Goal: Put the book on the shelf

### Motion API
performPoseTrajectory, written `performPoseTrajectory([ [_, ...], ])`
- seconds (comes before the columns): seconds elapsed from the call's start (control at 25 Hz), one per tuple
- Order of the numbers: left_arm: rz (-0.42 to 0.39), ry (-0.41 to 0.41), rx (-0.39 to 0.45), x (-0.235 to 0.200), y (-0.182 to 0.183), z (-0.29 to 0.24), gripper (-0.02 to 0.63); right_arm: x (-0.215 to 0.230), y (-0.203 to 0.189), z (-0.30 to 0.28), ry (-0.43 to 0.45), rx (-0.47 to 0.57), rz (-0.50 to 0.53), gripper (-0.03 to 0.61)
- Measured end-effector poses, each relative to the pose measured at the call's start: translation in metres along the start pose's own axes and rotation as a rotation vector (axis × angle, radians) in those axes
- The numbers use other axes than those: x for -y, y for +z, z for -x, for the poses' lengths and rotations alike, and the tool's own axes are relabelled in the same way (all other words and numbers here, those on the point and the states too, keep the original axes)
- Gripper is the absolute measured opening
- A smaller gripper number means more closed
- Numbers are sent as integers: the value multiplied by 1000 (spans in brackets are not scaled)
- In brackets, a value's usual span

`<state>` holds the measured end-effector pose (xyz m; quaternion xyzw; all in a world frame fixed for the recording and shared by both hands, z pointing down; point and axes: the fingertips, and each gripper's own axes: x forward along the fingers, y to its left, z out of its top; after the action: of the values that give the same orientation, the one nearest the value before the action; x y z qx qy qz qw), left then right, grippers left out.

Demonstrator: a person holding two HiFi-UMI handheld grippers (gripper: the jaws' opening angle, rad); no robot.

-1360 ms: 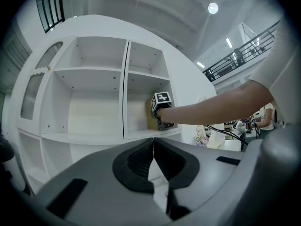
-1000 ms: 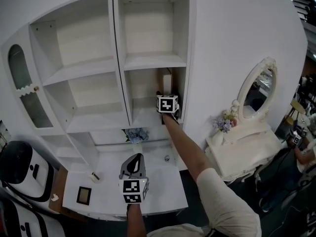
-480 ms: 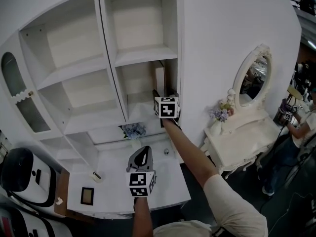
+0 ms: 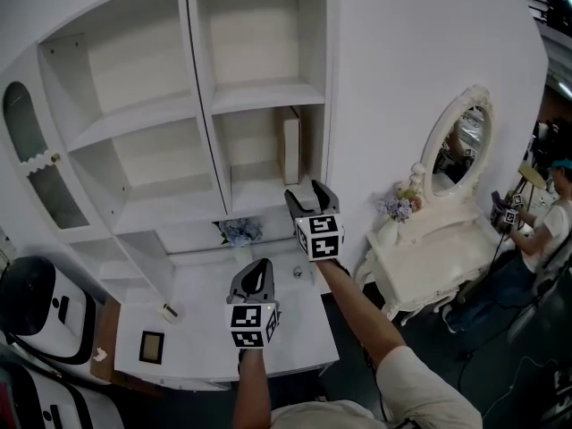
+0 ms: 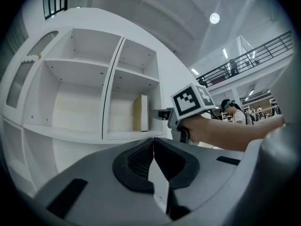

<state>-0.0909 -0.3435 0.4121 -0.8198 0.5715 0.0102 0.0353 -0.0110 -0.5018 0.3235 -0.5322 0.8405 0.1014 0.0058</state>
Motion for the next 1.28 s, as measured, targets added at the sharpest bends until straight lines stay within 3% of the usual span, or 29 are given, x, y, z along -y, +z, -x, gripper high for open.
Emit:
performPoseTrajectory([
  [0.4,-7,15,-2,-12,-15,-1,17,-62,-52,75,72,19,-14,288],
  [0.6,-2,32,-23,-27,-27,0,17,-66,-64,97,67,12,-19,288],
  [0.84,18,51,-50,-37,-45,1,17,-63,-107,121,76,-47,-66,288],
  [1.28,8,57,-80,-39,-61,-3,17,-52,-112,129,93,-47,-102,282],
])
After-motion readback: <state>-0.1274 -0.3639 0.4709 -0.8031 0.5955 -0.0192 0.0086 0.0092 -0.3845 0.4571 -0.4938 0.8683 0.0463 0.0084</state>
